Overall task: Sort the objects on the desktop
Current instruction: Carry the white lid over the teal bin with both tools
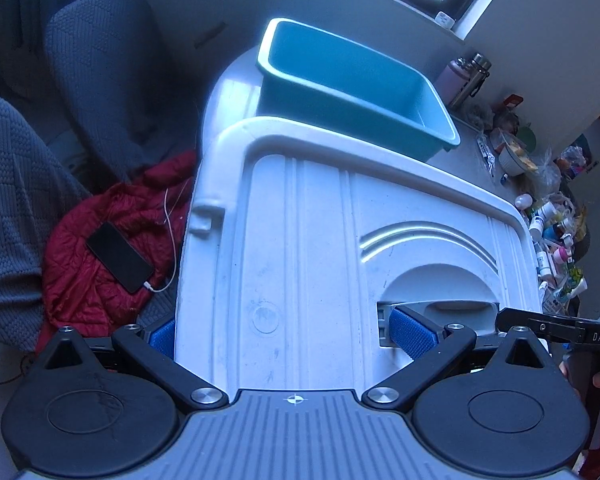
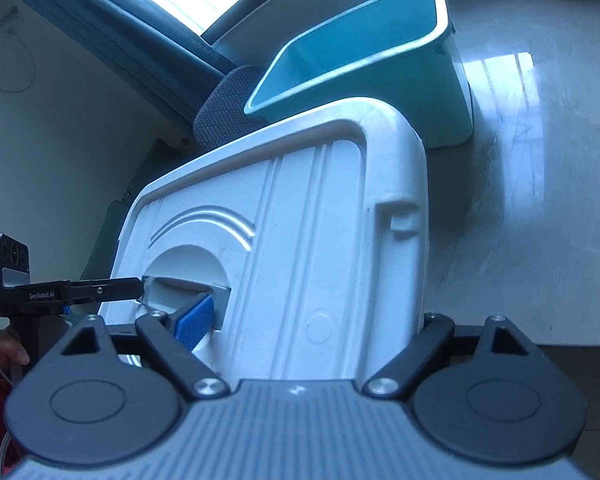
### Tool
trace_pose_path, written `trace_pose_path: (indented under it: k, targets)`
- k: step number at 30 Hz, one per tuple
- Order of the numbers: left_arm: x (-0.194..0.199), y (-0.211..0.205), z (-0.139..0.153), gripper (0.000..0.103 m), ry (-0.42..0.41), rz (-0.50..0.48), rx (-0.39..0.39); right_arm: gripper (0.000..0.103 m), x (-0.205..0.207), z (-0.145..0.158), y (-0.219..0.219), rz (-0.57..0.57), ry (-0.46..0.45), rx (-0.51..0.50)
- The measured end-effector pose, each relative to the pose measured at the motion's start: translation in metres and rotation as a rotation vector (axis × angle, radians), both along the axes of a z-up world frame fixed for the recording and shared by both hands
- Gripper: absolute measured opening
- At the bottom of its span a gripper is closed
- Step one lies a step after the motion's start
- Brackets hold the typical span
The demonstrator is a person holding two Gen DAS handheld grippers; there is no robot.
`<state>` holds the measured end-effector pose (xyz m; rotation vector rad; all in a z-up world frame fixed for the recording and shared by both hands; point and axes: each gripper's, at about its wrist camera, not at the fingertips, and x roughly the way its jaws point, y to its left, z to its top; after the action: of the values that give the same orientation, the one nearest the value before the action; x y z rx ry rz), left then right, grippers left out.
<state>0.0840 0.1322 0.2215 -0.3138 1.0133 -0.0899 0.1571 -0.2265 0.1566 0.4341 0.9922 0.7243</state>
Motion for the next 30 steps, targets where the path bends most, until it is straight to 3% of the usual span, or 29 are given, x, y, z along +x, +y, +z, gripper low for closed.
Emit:
trace_pose_path:
  k: [13, 30]
  targets:
    - [0.054, 0.0, 0.024, 0.102, -0.007, 0.001, 0.013, 0.088, 0.042, 0.014, -0.009, -0.003, -0.003, 0.015]
    - [0.205, 0.022, 0.049, 0.102, -0.03, -0.065, 0.011, 0.088, 0.156, 0.033, 0.006, -0.061, -0.031, 0.012]
